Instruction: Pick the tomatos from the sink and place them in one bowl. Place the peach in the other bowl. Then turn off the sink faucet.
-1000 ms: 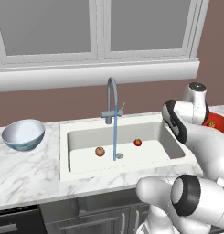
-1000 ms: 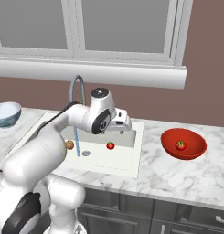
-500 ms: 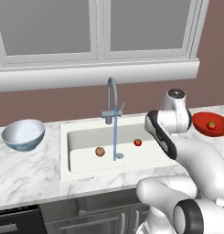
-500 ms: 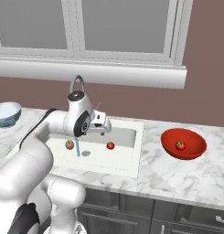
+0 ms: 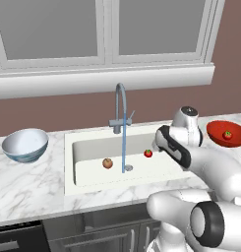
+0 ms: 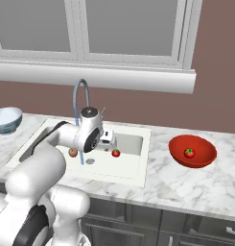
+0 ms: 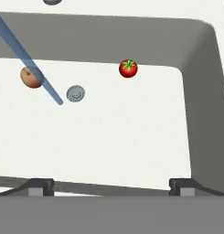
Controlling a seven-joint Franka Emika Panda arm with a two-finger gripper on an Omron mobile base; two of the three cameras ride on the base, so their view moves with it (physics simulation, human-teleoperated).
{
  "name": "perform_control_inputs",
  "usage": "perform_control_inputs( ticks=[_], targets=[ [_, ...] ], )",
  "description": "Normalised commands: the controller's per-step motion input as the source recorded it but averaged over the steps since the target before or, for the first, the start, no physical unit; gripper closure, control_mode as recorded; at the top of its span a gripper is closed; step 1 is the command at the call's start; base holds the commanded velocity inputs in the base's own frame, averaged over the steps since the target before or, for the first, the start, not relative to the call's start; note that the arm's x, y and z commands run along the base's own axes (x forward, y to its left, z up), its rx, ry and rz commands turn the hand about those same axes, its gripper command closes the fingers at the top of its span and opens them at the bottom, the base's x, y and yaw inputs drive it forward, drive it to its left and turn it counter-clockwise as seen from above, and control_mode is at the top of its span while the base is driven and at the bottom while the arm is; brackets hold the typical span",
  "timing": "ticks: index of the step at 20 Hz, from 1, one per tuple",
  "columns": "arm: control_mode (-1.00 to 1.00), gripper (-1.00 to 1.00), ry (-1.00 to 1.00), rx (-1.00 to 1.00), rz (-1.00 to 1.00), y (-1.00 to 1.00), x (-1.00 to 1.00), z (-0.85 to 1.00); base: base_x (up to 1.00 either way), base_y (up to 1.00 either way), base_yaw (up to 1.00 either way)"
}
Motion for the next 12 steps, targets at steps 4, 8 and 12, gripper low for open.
perform_control_inputs(
  ticks=[4,8,12],
  targets=[
    [-1.00,-1.00,0.01,0.02,0.03,0.00,0.25,-0.21,0.00,0.00,0.00],
    [-1.00,-1.00,0.00,0.00,0.00,0.00,0.36,-0.09,0.00,0.00,0.00],
    [-1.00,-1.00,0.00,0.00,0.00,0.00,0.32,-0.11,0.00,0.00,0.00]
  ],
)
